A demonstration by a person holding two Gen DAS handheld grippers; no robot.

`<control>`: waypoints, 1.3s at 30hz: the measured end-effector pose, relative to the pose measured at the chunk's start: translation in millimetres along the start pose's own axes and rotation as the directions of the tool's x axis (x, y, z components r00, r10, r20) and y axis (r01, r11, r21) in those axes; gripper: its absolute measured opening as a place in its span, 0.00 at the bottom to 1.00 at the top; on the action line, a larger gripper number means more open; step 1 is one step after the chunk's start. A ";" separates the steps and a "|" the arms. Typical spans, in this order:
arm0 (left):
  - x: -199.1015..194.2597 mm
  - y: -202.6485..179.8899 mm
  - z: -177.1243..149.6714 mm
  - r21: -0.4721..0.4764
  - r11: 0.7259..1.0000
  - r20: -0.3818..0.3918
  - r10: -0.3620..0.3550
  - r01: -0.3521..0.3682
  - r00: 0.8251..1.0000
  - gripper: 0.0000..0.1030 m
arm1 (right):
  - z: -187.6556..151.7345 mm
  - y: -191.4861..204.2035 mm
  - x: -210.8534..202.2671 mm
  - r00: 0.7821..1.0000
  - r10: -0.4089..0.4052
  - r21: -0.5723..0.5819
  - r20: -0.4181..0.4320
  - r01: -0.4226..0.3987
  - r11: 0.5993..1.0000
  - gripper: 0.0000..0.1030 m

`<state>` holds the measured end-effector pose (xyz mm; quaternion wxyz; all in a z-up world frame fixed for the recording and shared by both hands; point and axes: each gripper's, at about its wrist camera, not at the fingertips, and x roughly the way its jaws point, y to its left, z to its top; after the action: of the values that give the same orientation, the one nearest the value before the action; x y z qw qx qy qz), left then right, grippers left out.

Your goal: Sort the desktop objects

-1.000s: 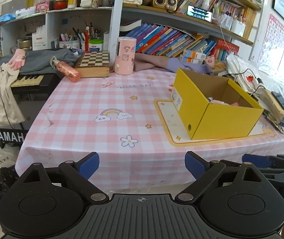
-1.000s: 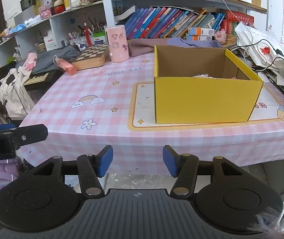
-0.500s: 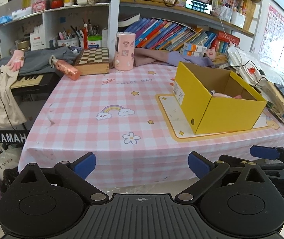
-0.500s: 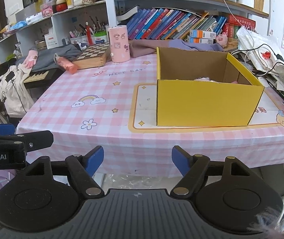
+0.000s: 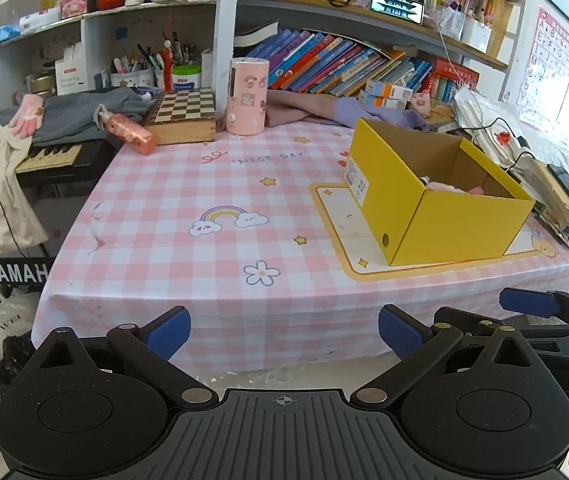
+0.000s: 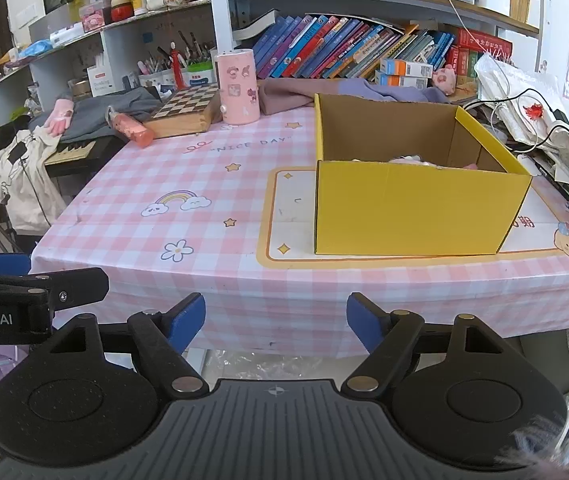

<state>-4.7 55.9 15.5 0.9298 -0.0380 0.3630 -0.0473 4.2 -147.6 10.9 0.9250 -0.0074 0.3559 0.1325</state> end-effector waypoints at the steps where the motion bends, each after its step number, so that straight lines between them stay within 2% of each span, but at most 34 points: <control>1: 0.2 -0.3 0.3 0.003 1.000 0.001 0.000 0.000 1.000 0.99 | 0.0 0.1 0.0 1.000 0.000 0.000 0.000 0.000 1.000 0.74; 39: 8.4 8.7 5.5 -0.001 1.000 -0.006 0.010 -0.010 1.000 1.00 | 4.3 7.4 9.5 1.000 -0.005 -0.013 -0.006 0.005 1.000 0.75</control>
<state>5.8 63.7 13.0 0.9288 -0.0364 0.3662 -0.0428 11.9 -137.7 8.4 0.9242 -0.0146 0.3577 0.1327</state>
